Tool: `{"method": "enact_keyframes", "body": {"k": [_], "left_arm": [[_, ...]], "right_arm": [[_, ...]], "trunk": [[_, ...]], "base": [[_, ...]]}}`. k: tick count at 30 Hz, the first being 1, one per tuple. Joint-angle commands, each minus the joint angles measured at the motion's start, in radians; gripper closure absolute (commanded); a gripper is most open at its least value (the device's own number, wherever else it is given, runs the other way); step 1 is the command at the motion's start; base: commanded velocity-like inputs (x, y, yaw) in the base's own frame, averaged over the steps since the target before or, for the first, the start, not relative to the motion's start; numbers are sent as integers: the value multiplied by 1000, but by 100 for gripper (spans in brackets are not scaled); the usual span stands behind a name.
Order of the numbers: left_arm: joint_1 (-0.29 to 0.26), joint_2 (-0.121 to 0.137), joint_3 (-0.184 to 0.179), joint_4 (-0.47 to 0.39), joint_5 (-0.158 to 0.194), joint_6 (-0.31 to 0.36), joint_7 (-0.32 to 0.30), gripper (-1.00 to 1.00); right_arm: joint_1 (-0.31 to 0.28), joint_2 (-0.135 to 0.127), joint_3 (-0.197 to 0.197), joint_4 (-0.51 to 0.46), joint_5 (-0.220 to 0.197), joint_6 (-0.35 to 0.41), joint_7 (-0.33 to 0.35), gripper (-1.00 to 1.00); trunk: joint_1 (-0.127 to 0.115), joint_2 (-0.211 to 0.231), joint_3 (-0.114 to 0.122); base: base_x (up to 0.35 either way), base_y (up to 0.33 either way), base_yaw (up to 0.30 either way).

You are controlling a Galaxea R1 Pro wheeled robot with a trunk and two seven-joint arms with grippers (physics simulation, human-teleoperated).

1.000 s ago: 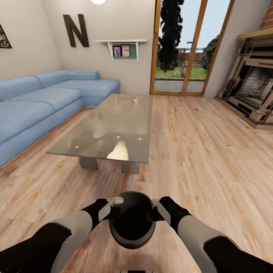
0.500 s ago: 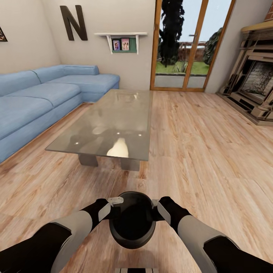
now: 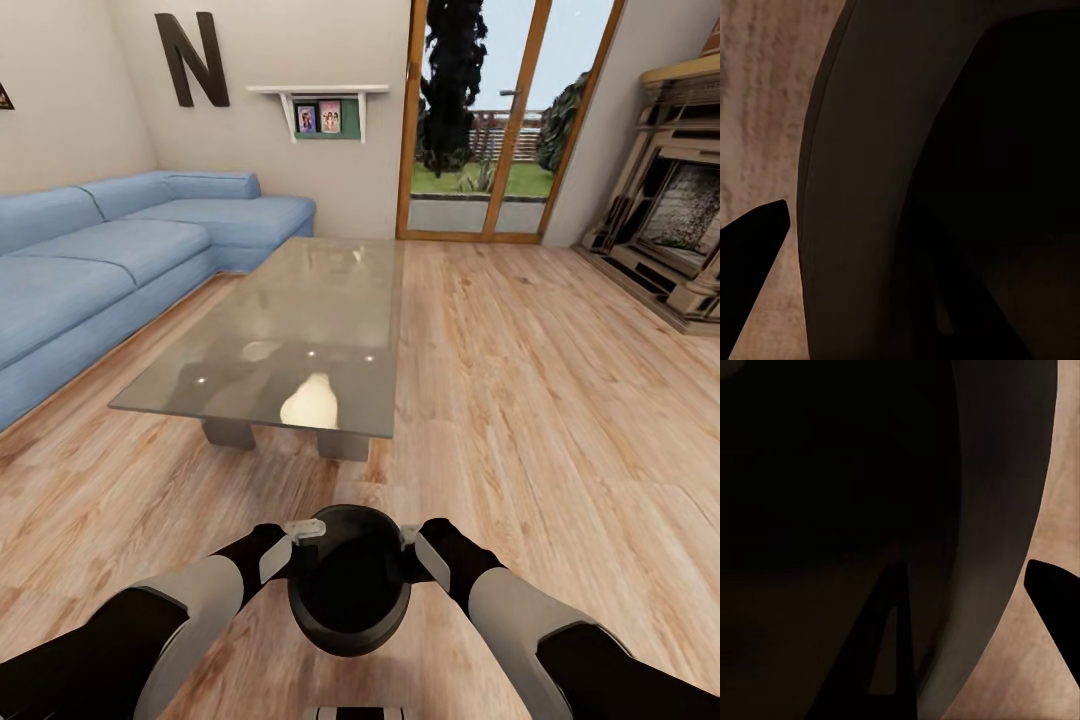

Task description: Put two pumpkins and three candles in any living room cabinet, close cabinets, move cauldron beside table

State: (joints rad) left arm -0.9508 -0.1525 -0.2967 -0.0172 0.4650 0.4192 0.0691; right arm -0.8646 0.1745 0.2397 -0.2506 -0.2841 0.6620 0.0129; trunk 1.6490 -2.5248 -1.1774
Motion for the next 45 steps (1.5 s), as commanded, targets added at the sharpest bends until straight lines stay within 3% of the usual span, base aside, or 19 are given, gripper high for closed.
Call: {"method": "enact_keyframes", "body": {"k": [1, 7, 14, 38, 45], "left_arm": [[0, 8, -33, -3, -3, 6, 10, 100], [0, 8, -33, -3, -3, 6, 9, 100], [-1, 8, -33, -3, -3, 6, 10, 100], [0, 9, -33, -3, -3, 6, 10, 100], [0, 9, -33, -4, -3, 6, 9, 100]], "right_arm": [[-1, 0, 21, 1, -12, 4, 1, 100], [-1, 0, 21, 1, -12, 4, 1, 100], [-1, 0, 21, 1, -12, 4, 1, 100], [-1, 0, 21, 1, -12, 4, 1, 100], [-1, 0, 21, 1, -12, 4, 1, 100]], "trunk": [[0, 0, -1], [0, 0, -1], [3, -2, -28], [3, -2, -28], [6, -4, -55]], "base": [[5, 0, 0], [0, 0, 0], [0, 0, 0], [45, 0, 0], [0, 0, 0]]}}
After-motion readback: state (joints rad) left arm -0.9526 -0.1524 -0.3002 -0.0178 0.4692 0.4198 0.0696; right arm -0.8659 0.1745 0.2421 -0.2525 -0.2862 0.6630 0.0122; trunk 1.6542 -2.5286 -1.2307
